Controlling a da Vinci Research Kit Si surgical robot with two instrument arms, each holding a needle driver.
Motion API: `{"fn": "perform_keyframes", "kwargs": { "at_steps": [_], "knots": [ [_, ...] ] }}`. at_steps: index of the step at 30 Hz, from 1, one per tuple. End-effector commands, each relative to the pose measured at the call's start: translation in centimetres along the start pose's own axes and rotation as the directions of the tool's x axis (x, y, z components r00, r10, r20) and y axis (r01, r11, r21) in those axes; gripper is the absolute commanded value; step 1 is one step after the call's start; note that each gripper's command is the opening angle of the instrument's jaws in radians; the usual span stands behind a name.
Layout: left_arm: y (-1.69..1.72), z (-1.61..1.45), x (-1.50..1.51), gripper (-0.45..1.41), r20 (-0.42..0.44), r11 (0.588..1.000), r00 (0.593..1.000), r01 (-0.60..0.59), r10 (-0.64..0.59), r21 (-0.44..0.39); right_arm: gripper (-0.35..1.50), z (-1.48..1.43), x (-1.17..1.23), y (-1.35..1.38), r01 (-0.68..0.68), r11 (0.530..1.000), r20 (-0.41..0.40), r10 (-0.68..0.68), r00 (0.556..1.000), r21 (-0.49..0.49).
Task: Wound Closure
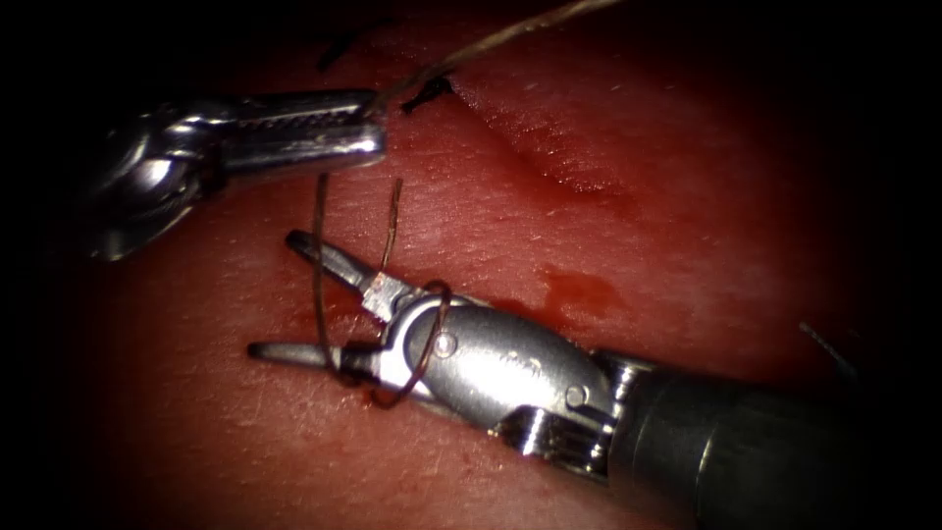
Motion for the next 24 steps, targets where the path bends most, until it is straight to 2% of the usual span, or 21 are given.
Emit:
{"fn": "perform_keyframes", "kwargs": {
  "at_steps": [1, 11, 14, 18, 22, 24],
  "knots": [
    [0.05, 0.07, 0.1, -0.45, 0.005, 1.0, 1.0, 0.008, -0.008, 0.012, 0.86, 0.11, -0.03, -0.02, 0.004, 1.0, -0.007, -0.004, 1.0, 0.017],
    [0.4, -0.01, 0.72, -0.45, 0.101, 0.997, 0.994, 0.043, -0.049, 0.061, 0.76, 0.12, -0.06, -0.07, 0.019, 0.996, -0.049, -0.015, 0.999, 0.089],
    [0.48, -0.05, 0.91, -0.45, 0.098, 0.997, 0.994, 0.043, -0.05, 0.07, 0.73, 0.11, -0.06, -0.06, 0.019, 0.994, -0.062, -0.013, 0.998, 0.104],
    [0.54, -0.17, 1.17, -0.45, 0.098, 0.997, 0.995, 0.03, -0.037, 0.066, 0.68, 0.07, -0.04, -0.06, 0.022, 0.993, -0.117, -0.009, 0.993, 0.116],
    [0.57, -0.28, 1.47, -0.45, 0.082, 0.998, 0.997, 0.01, -0.015, 0.057, 0.54, 0.05, -0.02, -0.04, 0.028, 0.99, -0.186, -0.002, 0.983, 0.139],
    [0.57, -0.31, 1.54, -0.45, 0.081, 0.998, 0.997, 0.004, -0.009, 0.057, 0.51, 0.05, -0.02, -0.03, 0.029, 0.989, -0.192, 0.0, 0.981, 0.144]
  ]
}}
